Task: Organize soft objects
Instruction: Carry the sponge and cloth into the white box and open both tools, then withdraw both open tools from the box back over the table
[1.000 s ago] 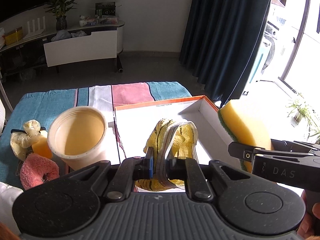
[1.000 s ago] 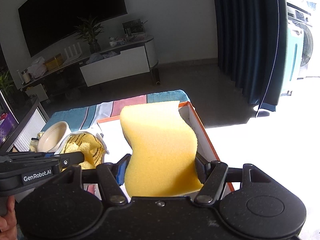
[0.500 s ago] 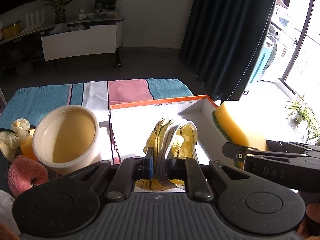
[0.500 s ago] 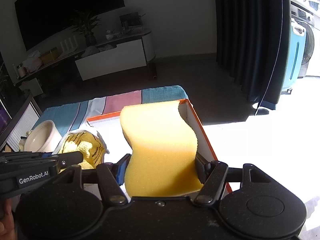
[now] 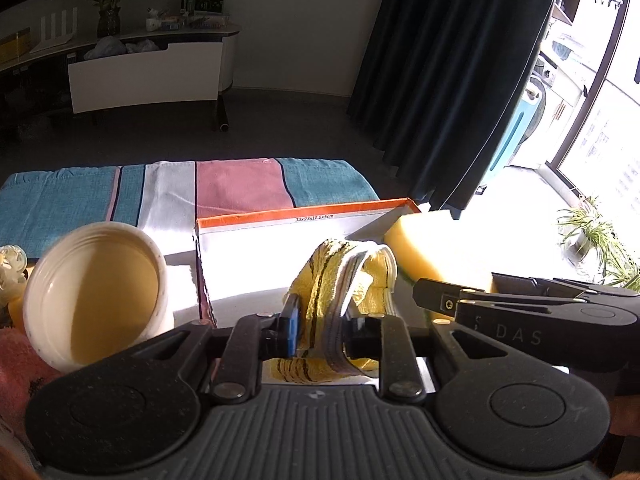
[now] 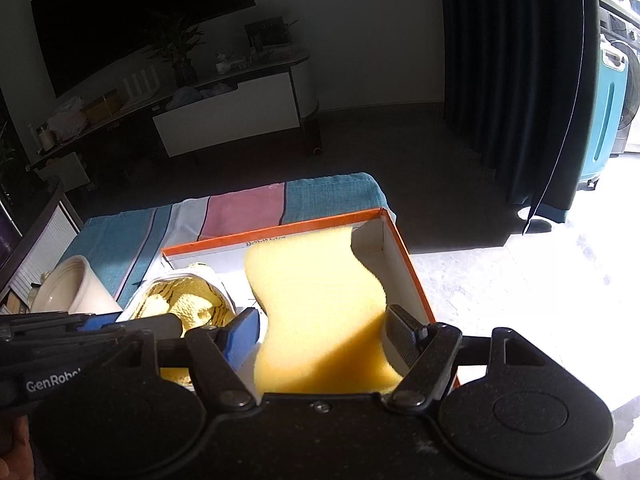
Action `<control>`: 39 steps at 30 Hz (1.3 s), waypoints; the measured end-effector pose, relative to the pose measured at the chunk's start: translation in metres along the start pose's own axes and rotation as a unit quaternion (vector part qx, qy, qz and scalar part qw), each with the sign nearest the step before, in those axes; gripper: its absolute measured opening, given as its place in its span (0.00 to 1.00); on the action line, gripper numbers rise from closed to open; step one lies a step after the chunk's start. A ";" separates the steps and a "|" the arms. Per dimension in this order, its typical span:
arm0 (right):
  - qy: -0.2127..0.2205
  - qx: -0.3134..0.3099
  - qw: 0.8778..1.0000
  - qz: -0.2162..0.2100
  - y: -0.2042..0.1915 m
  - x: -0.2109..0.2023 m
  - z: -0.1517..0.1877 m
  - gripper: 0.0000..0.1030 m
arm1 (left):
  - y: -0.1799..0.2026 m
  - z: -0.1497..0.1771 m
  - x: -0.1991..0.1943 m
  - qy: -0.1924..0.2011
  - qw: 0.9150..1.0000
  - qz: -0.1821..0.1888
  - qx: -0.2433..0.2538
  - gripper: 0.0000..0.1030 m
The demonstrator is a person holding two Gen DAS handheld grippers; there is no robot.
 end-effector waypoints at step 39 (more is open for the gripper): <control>0.019 -0.004 1.000 -0.020 -0.050 -0.135 0.056 0.85 | -0.008 0.037 -0.132 0.029 0.993 -0.110 0.010 0.95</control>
Point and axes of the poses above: each gripper's, at about its wrist camera, not at the fingertips, and x roughly the way its jaws point, y to its right, z to its underside, the point moved 9 cm from there along x, roughly the way its jaws point, and after that the axes turned 15 degrees about z, right-handed, at the moved point
